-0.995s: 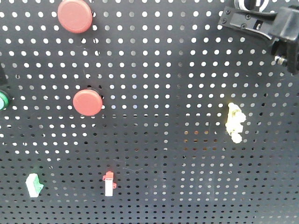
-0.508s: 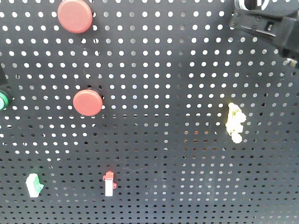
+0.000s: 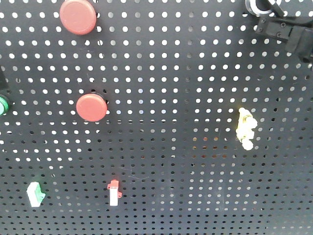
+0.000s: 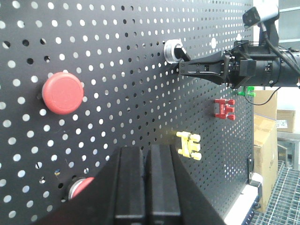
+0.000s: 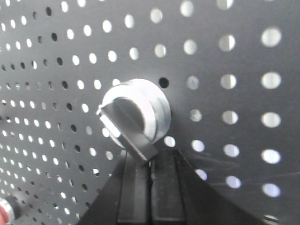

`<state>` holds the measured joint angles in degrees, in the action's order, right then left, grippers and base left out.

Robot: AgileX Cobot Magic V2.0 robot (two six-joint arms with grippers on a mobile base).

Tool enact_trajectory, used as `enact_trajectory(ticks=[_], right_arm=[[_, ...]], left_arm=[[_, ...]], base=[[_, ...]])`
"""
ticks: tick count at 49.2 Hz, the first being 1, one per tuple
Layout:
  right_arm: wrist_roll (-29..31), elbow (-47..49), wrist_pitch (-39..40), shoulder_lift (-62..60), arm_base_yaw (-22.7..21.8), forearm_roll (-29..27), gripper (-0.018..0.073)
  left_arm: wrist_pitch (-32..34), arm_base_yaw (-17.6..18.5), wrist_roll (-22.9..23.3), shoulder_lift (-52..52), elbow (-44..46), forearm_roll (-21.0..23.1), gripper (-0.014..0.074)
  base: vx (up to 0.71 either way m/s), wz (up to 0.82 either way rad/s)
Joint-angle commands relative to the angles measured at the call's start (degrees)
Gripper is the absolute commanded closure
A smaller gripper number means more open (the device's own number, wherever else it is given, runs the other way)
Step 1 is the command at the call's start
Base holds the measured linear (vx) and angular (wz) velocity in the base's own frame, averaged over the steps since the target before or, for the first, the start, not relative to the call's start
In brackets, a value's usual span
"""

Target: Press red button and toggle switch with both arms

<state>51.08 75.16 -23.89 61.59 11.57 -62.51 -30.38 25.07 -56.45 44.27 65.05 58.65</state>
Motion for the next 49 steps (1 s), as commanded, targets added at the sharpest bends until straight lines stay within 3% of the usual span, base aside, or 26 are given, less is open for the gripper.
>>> enact_trajectory(ticks=[1, 7, 11, 17, 22, 27, 37, 43, 49], right_arm=[[-0.39, 1.68, 1.93, -2.5, -0.4, -0.6, 0.0562], [-1.39, -1.12, 2.13, -6.89, -0.4, 2.11, 0.0562], [-2.42, -5.16, 3.99, -11.38, -0.4, 4.68, 0.0562], [-2.42, -13.08, 4.06, -19.12, -0.4, 10.97, 0.0562], [-2.42, -20.27, 3.14, -26.33, -0.4, 15.3, 0.0562], [-2.64, -28.03, 2.14, -34.91, -0.4, 19.05, 0.0562], [-3.09, -41.11, 2.99, -49.36, -0.4, 21.67, 0.0562], [-3.09, -46.28, 6.19, -53.38, -0.4, 21.59, 0.0562], [-3.09, -48.74, 4.88, -54.28, -0.4, 21.34, 0.0562]], left_arm=[[2.78, 0.13, 0.57, -0.3, 1.34, 2.04, 0.0594], [2.78, 0.13, 0.57, -1.5, 1.34, -0.33, 0.0594], [2.83, 0.13, 1.5, -2.77, 0.62, -4.28, 0.0594], [2.96, 0.13, 7.73, -5.76, -4.43, -11.7, 0.0594], [2.46, 0.13, 15.13, -9.4, -12.66, -20.35, 0.0594], [1.28, 0.13, 18.96, -14.59, -22.28, -26.03, 0.0594], [3.69, 0.13, 19.1, -27.53, -36.31, -26.43, 0.0594], [8.73, 0.13, 18.71, -30.6, -40.05, -26.43, 0.0594], [6.73, 0.13, 18.71, -31.06, -41.23, -26.43, 0.0594]], base=[[0.0, 0.0], [0.0, 0.0], [0.0, 0.0], [0.0, 0.0], [0.0, 0.0], [0.0, 0.0], [0.0, 0.0], [0.0, 0.0], [0.0, 0.0]])
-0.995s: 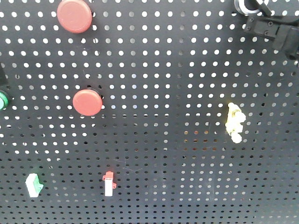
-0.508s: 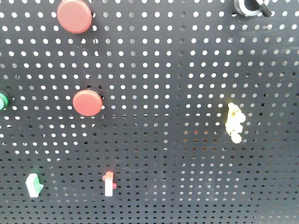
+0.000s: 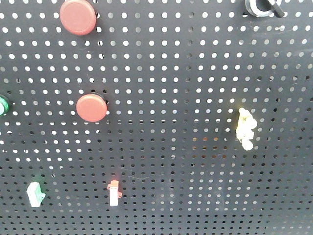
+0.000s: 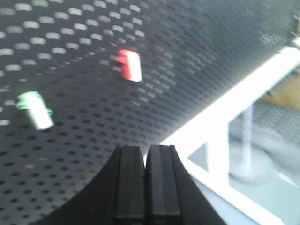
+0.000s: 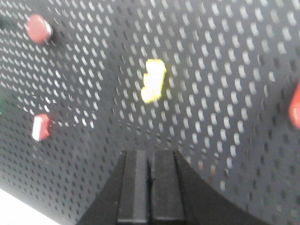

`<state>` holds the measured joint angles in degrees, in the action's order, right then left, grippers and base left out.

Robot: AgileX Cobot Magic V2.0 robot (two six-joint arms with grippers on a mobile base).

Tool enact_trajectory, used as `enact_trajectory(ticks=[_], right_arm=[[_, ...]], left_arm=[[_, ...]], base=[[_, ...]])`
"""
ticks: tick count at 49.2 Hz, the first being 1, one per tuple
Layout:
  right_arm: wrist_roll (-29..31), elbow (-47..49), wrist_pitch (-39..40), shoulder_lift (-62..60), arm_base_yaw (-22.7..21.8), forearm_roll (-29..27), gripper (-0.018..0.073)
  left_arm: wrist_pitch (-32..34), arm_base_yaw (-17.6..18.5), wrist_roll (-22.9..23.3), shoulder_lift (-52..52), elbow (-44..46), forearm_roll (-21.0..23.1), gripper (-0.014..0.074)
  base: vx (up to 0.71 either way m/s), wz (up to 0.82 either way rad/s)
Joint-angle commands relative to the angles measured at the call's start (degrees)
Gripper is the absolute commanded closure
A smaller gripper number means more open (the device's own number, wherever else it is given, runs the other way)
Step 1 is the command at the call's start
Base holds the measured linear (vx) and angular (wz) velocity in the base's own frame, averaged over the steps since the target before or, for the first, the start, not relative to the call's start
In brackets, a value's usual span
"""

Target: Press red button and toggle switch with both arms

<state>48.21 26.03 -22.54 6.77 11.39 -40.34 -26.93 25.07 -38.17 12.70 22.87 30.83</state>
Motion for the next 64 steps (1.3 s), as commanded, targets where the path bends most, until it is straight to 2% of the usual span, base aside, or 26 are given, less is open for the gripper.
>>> enact_trajectory(ticks=[1, 10, 23, 37, 42, 47, 52, 55, 60, 64], right_arm=[[-0.22, 0.01, 3.43, 0.53, -0.22, -0.83, 0.0562], [-0.22, -1.11, 3.39, 0.6, -0.22, -0.83, 0.0562], [-0.22, -1.11, 3.45, 0.6, -0.22, -0.83, 0.0562], [-0.22, -1.11, 3.45, 0.6, -0.22, -0.83, 0.0562], [-0.22, -1.11, 3.45, 0.6, -0.22, -0.83, 0.0562], [-0.22, -1.11, 3.45, 0.6, -0.22, -0.83, 0.0562], [-0.22, -1.11, 3.34, 0.55, -0.22, -0.83, 0.0562], [-0.22, -1.11, 3.39, 0.69, -0.22, -0.83, 0.0562], [-0.22, -1.11, 3.39, 0.69, -0.22, -0.83, 0.0562], [-0.22, -1.11, 3.39, 0.69, -0.22, -0.83, 0.0562]], left_arm=[[3.05, 0.13, 0.42, 0.51, 0.87, 1.39, 0.0594], [0.28, 0.13, 0.42, 0.51, 0.81, 1.39, 0.0594], [0.2, 0.13, 0.42, 0.51, 0.81, 1.39, 0.0594], [5.5, 0.13, 0.04, -3.19, -4.59, 1.25, 0.0594], [10.03, 0.13, 0.25, -8.3, -9.54, -2.09, 0.0594], [13.05, 0.08, 5.04, -13.94, -14.29, -7.61, 0.0594], [17.37, -0.41, 14.75, -14.19, -18.89, -15.3, 0.0594], [21.73, -1.26, 19.4, -14.39, -21.95, -18.02, 0.0594], [32.31, -3.21, 24.45, -14.39, -26.89, -19.23, 0.0594], [30.73, -4.65, 24.72, -14.39, -26.4, -20.88, 0.0594]], base=[[0.0, 0.0], [0.0, 0.0], [0.0, 0.0], [0.0, 0.0], [0.0, 0.0], [0.0, 0.01], [0.0, 0.0], [0.0, 0.01], [0.0, 0.0], [0.0, 0.0]])
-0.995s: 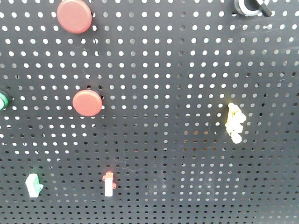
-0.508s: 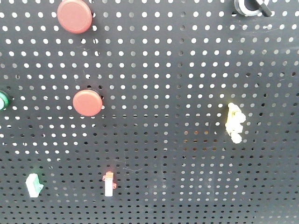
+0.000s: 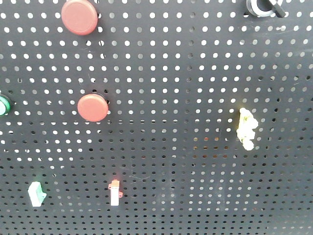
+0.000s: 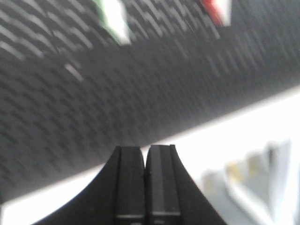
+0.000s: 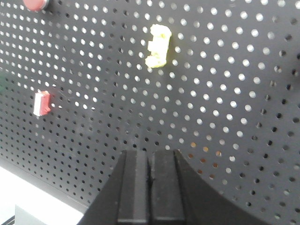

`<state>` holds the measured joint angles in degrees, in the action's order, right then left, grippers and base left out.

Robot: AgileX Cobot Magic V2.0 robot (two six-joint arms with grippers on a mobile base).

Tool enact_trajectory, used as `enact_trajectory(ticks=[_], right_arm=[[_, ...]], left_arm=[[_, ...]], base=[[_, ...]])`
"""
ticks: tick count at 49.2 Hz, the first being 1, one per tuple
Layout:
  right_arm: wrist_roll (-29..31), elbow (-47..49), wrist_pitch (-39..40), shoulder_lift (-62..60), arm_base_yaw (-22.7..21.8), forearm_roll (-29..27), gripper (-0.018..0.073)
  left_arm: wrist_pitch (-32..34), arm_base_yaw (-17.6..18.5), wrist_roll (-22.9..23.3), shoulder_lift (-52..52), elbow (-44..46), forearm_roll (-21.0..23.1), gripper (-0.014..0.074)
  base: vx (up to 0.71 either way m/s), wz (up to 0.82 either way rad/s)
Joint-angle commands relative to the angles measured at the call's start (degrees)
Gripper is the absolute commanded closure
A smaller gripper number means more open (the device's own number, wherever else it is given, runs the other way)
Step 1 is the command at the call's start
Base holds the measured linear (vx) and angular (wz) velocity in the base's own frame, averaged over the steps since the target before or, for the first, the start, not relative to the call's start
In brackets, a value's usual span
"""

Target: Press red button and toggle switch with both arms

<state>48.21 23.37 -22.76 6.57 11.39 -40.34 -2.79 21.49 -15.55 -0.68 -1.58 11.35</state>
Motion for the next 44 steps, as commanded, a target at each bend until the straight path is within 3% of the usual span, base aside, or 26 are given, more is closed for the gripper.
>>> enact_trajectory(ticks=[1, 8, 44], right_arm=[[-0.22, 1.55, 3.62, 0.89, -0.22, -0.83, 0.0562], [-0.22, 1.55, 3.62, 0.89, -0.22, -0.83, 0.0562], [-0.22, 1.55, 3.62, 0.89, -0.22, -0.83, 0.0562]], left_arm=[[6.54, -1.51, 2.1, -1.01, -1.95, -1.7, 0.0594], [6.03, -2.92, 2.44, -1.01, -2.0, -2.45, 0.0594], [6.03, -2.97, 2.6, -0.96, -2.0, -2.45, 0.0594]], base=[[0.0, 0.0], [0.0, 0.0], [0.0, 0.0]])
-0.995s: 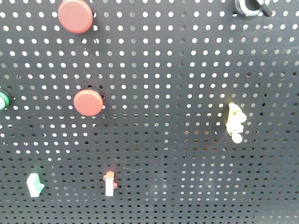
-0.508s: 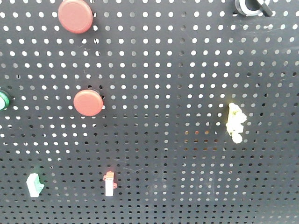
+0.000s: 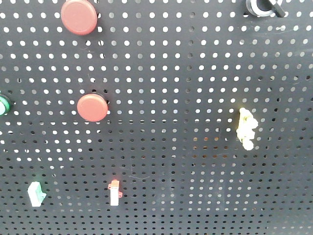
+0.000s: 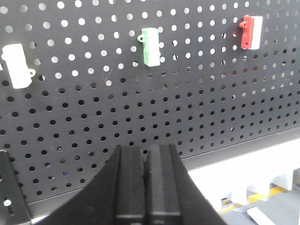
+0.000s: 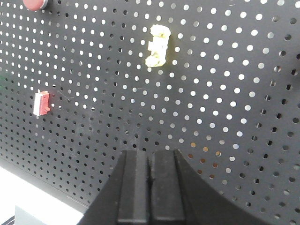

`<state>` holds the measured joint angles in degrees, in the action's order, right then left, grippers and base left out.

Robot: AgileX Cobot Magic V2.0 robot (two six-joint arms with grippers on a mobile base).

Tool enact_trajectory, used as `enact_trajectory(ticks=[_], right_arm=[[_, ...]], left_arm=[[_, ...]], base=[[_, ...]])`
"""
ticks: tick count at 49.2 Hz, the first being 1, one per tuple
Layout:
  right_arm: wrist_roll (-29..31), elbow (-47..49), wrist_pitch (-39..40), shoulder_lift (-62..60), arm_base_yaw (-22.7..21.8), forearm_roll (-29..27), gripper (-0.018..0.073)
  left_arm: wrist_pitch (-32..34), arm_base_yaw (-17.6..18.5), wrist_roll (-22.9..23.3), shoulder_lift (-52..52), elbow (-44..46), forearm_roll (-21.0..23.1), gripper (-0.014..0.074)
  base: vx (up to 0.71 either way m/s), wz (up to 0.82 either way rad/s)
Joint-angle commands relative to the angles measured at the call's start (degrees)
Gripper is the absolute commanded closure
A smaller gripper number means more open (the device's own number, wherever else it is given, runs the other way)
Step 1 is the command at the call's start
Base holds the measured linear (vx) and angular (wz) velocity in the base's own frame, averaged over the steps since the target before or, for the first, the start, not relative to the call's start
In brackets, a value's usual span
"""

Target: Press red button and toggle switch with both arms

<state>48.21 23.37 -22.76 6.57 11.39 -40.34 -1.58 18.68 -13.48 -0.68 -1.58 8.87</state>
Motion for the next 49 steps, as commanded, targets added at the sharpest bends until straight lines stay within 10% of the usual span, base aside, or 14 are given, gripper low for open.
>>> enact_trajectory(ticks=[1, 9, 20, 25, 35, 49], right_arm=[[-0.22, 1.55, 3.62, 0.89, -0.22, -0.76, 0.0562], [-5.18, 1.55, 3.19, 1.01, -0.22, 4.72, 0.0562], [-45.49, -0.83, 4.26, 1.01, -4.0, 38.82, 0.0562], [-55.02, -7.01, 12.29, 0.77, -7.25, 45.39, 0.0562], [-56.37, -20.2, 26.17, -4.25, -8.78, 46.16, 0.0562], [-56.16, -25.78, 26.39, -8.15, -8.59, 46.07, 0.0562]], left_arm=[[4.82, -0.16, 0.53, -0.96, -2.0, 0.03, 0.0594], [4.82, -0.16, 0.53, -0.96, -2.0, 0.03, 0.0594], [4.82, -0.16, 0.53, -0.91, -2.0, 0.03, 0.0594], [4.82, -0.16, 0.53, -0.91, -2.0, 0.03, 0.0594], [4.82, -0.16, 0.53, -0.91, -2.0, 0.03, 0.0594], [4.82, -0.16, 0.53, -0.91, -2.0, 0.03, 0.0594]], base=[[0.0, 0.0], [0.0, 0.0], [0.0, 0.0], [0.0, 0.0], [0.0, 0.0], [0.0, 0.0]])
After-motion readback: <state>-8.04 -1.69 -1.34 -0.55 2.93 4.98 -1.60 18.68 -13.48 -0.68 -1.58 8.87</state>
